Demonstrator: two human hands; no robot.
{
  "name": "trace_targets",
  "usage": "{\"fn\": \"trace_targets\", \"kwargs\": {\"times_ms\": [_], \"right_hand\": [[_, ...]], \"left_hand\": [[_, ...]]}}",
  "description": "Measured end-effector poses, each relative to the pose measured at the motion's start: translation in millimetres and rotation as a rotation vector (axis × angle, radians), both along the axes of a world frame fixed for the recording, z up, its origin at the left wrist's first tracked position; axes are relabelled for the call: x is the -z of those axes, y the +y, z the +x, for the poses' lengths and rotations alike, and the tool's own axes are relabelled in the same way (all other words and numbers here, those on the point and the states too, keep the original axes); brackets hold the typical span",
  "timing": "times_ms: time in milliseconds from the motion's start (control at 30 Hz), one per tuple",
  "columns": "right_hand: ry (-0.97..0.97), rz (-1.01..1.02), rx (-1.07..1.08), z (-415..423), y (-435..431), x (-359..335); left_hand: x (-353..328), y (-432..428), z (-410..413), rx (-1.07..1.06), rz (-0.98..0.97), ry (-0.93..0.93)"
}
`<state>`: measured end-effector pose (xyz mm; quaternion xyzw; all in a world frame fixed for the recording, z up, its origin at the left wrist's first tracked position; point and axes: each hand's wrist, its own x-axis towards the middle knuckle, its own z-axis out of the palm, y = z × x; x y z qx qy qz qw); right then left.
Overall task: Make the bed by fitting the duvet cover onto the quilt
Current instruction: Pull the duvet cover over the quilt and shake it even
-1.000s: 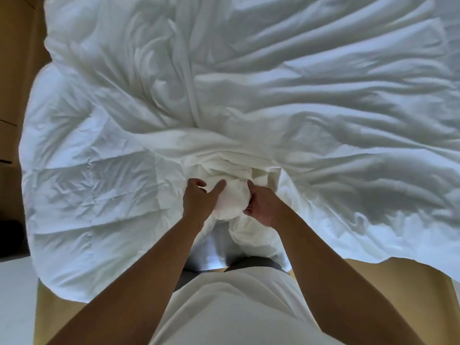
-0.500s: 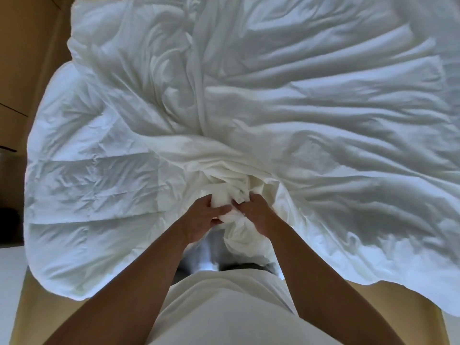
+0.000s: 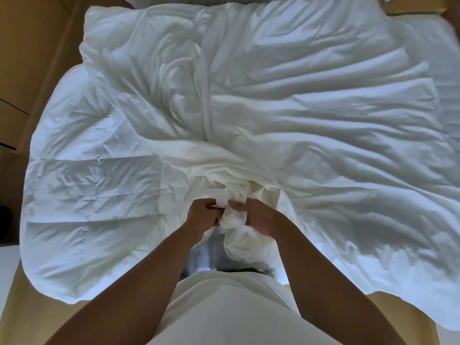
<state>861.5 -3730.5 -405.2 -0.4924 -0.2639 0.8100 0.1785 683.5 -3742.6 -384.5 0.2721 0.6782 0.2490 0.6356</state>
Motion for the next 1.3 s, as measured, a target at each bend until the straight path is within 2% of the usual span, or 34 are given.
{"fn": "trace_targets", "kwargs": {"times_ms": [67,100,267,500,567,633,700,767,833,1000,1100,1167,1300], "right_hand": [[-0.074,0.116,-0.082,-2.2,-1.0,-2.1],[-0.078,0.132,-0.052,-4.2,-1.7,-0.1],[0.052,-0.123,0.315,-7.3,-8.3,10.5],[0.187,-0.242,0.427,-11.4,-14.2,5.7],[0.210,-0.236,0.402,-12.6,-14.3,0.1],[0.210,-0.138,0.312,-12.8,-12.8,-7.0],[0.108,-0.005,0.179,-14.4,-10.8,-14.8],[-0.053,0.083,0.099,-21.2,-9.6,-18.7],[-0.156,0.101,0.138,-30.3,-10.9,-18.6],[-0.101,0.011,0.272,-42.6,-13.5,-17.0],[-0.093,-0.045,0.280,-50.6,-12.8,-19.3],[-0.102,-0.027,0.220,-59.5,-15.2,-23.4],[-0.342,0.125,-0.023,-75.3,-14.2,-32.4]], "left_hand": [[0.7,2.3,-3.4,-0.037,0.001,0.036],[1.3,3.0,-5.3,-0.050,0.005,0.041],[5.2,-6.0,-15.0,-0.034,-0.041,0.019],[6.5,-18.5,-7.9,0.039,-0.066,-0.035],[1.3,-15.7,-6.2,0.056,-0.062,-0.102],[-4.8,-11.8,-5.1,-0.047,-0.091,-0.256],[-8.8,-9.3,-7.0,-0.152,-0.110,-0.325],[-10.7,-9.8,-11.4,-0.199,-0.125,-0.296],[-10.4,-11.7,-16.1,-0.225,-0.141,-0.258],[-5.5,-17.9,-23.2,-0.254,-0.221,-0.254],[-0.7,-21.9,-26.8,-0.226,-0.236,-0.255],[0.3,-23.1,-28.4,-0.189,-0.199,-0.267],[1.6,-19.9,-41.0,-0.118,-0.107,-0.267]]}}
